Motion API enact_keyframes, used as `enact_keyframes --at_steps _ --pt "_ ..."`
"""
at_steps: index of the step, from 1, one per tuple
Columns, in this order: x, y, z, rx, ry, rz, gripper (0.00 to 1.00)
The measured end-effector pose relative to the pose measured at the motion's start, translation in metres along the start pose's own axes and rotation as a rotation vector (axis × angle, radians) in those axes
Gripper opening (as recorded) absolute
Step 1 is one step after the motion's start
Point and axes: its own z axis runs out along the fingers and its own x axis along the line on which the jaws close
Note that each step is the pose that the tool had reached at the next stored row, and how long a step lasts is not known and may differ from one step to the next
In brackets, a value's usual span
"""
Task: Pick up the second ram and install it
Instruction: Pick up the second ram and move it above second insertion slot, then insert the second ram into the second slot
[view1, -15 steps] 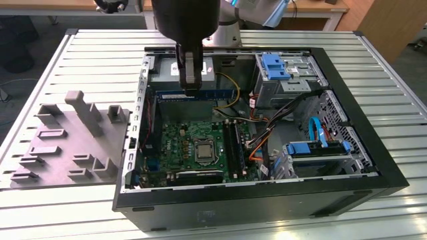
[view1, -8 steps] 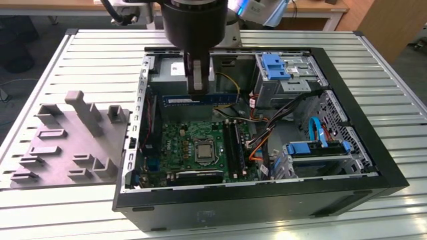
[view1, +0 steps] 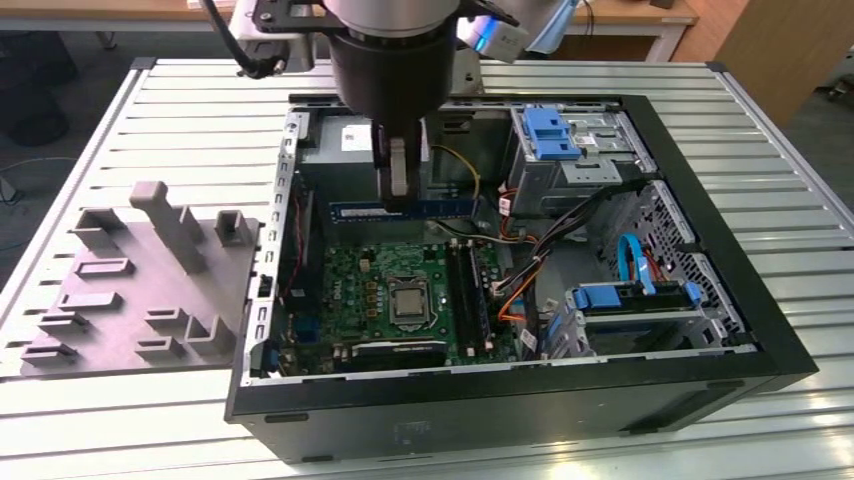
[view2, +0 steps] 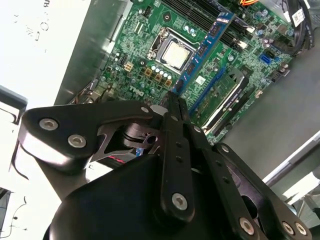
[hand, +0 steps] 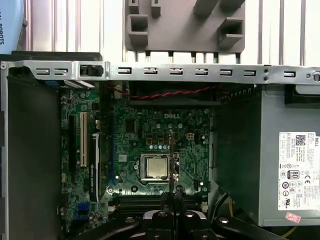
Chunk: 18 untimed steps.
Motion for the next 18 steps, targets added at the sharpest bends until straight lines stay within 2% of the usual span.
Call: enact_keyframes --at_steps 8,18 --pt "0.0008 -0.0006 0.0141 0.0001 0.0000 0.001 0.12" --pt "0.0009 -0.0073 0.0184 0.0002 0.0000 0.002 0.12"
